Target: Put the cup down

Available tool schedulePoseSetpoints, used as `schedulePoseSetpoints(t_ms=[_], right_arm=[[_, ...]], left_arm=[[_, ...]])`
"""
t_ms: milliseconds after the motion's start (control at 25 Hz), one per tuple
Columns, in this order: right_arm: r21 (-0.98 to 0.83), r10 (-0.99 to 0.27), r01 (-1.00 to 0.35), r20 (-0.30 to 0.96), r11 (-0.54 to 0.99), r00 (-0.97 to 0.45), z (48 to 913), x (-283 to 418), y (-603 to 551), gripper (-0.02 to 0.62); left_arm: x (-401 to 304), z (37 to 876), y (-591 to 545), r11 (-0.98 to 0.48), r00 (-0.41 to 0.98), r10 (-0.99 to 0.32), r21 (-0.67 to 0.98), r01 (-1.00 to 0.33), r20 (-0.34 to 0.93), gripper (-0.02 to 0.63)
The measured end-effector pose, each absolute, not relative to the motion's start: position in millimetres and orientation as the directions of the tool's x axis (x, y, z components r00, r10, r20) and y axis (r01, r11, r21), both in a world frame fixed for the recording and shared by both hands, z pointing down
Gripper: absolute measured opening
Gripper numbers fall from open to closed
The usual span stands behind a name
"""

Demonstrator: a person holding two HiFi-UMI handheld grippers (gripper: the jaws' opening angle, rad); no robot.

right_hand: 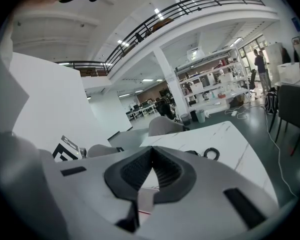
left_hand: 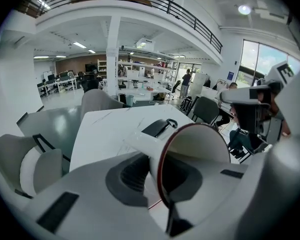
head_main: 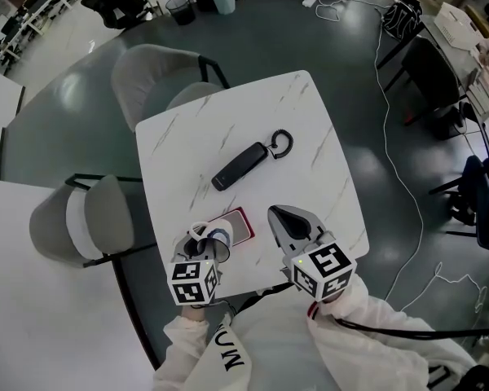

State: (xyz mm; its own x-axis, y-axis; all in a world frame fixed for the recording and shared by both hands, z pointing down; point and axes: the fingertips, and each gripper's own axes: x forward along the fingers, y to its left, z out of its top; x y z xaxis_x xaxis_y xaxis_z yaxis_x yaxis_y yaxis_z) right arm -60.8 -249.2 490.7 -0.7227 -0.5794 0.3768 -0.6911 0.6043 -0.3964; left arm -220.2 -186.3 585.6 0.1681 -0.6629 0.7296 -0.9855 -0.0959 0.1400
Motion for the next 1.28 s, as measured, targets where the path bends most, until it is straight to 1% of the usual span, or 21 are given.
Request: schedulePoseSetpoints(t_ms=[720, 1280], right_arm=[[-0.403, -0.563, -0.702, 0.419, 0.587, -0.712, 514, -64, -276, 0.005], [-0.423, -0.558, -0.712, 0.442, 0.561, -0.702, 527, -63, -292, 0.005]], left_arm=[[-215, 643, -199, -0.102, 0.194, -0.517, 0.164, -0.981, 0.834, 0.043], [-209, 682, -198, -0.08, 0.207, -0.359, 0.191, -0.978, 0.91, 0.043]])
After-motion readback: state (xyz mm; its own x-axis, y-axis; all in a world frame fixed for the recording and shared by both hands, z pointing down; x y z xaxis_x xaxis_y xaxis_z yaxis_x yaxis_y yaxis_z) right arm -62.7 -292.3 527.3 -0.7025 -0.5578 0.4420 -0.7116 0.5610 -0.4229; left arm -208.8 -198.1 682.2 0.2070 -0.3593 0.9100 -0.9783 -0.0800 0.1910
